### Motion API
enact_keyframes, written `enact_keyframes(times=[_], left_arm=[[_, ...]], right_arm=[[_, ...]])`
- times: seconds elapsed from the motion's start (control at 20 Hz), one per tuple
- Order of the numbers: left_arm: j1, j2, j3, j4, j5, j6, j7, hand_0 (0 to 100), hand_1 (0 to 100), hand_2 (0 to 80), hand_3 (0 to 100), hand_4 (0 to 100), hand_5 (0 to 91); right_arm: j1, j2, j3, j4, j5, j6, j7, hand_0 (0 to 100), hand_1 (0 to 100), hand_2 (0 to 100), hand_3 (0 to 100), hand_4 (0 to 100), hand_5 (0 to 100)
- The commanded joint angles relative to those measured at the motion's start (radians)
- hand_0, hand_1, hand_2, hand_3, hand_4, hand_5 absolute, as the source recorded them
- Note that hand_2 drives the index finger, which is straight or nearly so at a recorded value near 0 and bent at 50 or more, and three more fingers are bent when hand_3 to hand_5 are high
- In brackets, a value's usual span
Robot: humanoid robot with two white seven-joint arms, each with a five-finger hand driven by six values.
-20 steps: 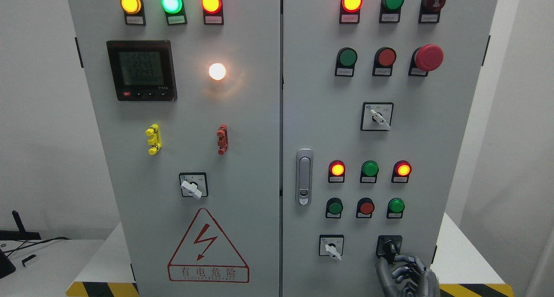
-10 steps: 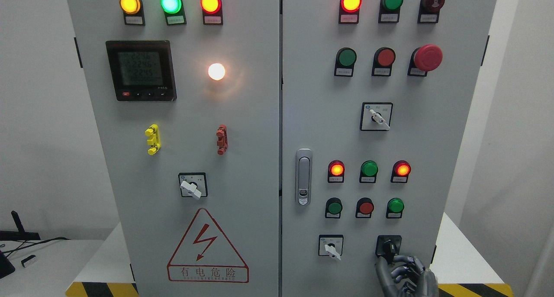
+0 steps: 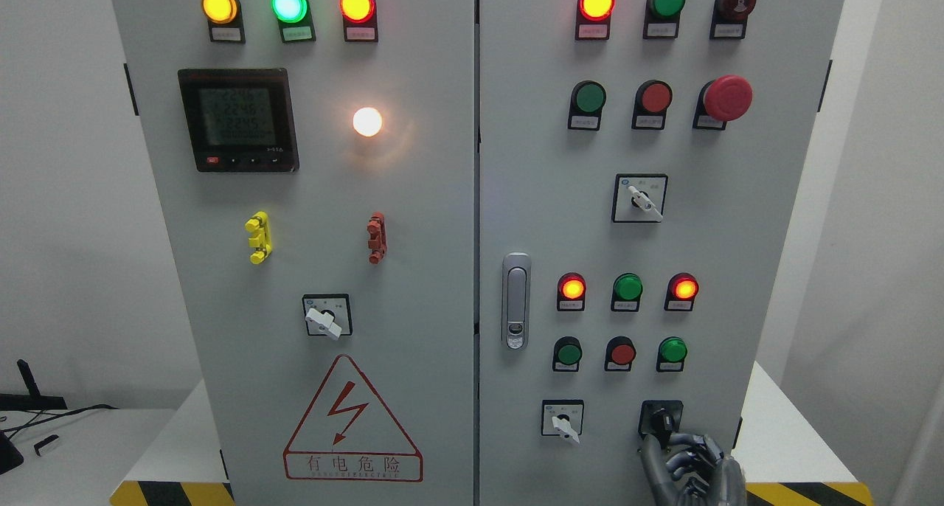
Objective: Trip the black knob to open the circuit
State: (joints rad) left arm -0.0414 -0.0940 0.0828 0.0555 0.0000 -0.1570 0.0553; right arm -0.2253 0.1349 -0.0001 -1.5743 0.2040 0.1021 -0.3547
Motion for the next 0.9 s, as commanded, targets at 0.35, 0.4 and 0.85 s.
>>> enact_keyframes(times=[0.35, 0.4, 0.85], left_arm=[[0.000, -0.001, 0.000, 0.000, -0.031, 0.000, 0.000, 12, 39, 0.0, 0, 0, 0.0], [0.000, 0.000, 0.000, 0.000, -0.031, 0.000, 0.000, 12, 39, 0.0, 0, 0, 0.0], [0.000, 0.000, 0.000, 0.001, -0.031, 0.000, 0.000, 12, 39, 0.0, 0, 0, 0.0]], right_arm=[[-0.003, 0.000, -0.021, -0.001, -0.032, 0.010, 0.000, 31, 68, 57, 83, 86, 98], [-0.003, 0.000, -0.021, -0.001, -0.032, 0.010, 0.000, 31, 68, 57, 83, 86, 98], [-0.006, 0.000, -0.021, -0.003, -0.034, 0.011, 0.002, 31, 67, 58, 84, 87, 98]])
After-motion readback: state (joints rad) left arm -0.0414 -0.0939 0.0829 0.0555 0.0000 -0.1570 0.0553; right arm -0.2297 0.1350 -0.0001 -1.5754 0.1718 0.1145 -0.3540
